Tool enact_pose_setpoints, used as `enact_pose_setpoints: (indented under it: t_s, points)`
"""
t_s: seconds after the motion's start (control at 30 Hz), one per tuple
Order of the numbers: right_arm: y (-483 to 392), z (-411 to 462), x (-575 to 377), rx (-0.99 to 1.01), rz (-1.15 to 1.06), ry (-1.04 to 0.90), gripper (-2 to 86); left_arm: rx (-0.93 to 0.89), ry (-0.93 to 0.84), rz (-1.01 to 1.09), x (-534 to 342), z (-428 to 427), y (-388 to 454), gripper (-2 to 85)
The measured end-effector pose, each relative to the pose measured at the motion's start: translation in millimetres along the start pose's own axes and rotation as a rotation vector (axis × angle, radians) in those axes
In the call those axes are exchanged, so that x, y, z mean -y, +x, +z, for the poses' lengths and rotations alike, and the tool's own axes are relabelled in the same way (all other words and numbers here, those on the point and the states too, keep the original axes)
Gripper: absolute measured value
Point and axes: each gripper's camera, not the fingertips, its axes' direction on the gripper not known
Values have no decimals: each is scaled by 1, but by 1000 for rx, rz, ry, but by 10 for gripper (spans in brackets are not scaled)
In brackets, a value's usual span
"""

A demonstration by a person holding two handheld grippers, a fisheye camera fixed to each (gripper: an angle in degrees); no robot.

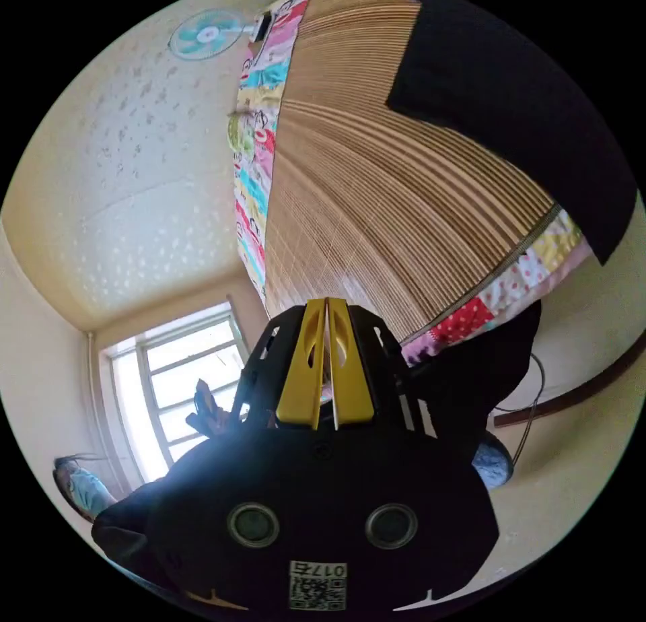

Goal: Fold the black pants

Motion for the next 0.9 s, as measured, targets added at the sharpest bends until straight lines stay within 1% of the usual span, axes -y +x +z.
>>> enact_pose_setpoints:
  t_s: [0.07,0.13,0.2,0.27,0.37,0.43,0.53,0.57,0.63,0.67,0.7,0.73,0.77,0.8,0.83,0.87,0.9]
  points:
    - [33,-35,-1,28,103,105,30,-135,-3,40,9,29,35,-10]
    - [65,-65,-2,31,224,196,56,-194,32,63,6,44,56,-10]
    - [103,-92,-1,47,363,266,106,-195,38,63,-1,61,71,-10]
    - [122,-106,3,49,415,285,129,-160,-2,51,-14,92,84,-10]
    - [143,-119,16,29,478,275,145,-167,-74,-14,-27,133,90,-10]
    - [152,-122,26,35,509,272,154,-164,-82,-46,-33,153,94,-10]
    - [164,-120,51,104,529,249,164,-100,-90,-94,-40,183,106,-10]
    - [166,-120,64,110,546,215,161,-76,-112,-140,-42,195,111,-10]
    - [158,-128,85,61,530,181,126,-55,-130,-194,-43,208,120,-10]
    - [141,-138,99,-17,508,180,89,-44,-127,-184,-43,213,129,-10]
    - [113,-144,116,-93,438,165,47,-30,-125,-174,-43,214,134,-10]
    - [96,-147,125,-143,399,152,42,15,-121,-160,-44,216,143,-10]
    - [58,-149,140,-237,289,111,31,71,-112,-162,-47,216,149,-10]
    - [13,-149,154,-292,120,75,27,95,-104,-169,-49,217,151,-10]
    - [-10,-150,161,-318,39,69,24,124,-85,-189,-55,218,153,-10]
    - [-53,-153,174,-342,-100,68,24,129,-66,-210,-62,220,153,-10]
    - [-90,-158,189,-324,-204,77,24,125,-57,-220,-65,221,153,-10]
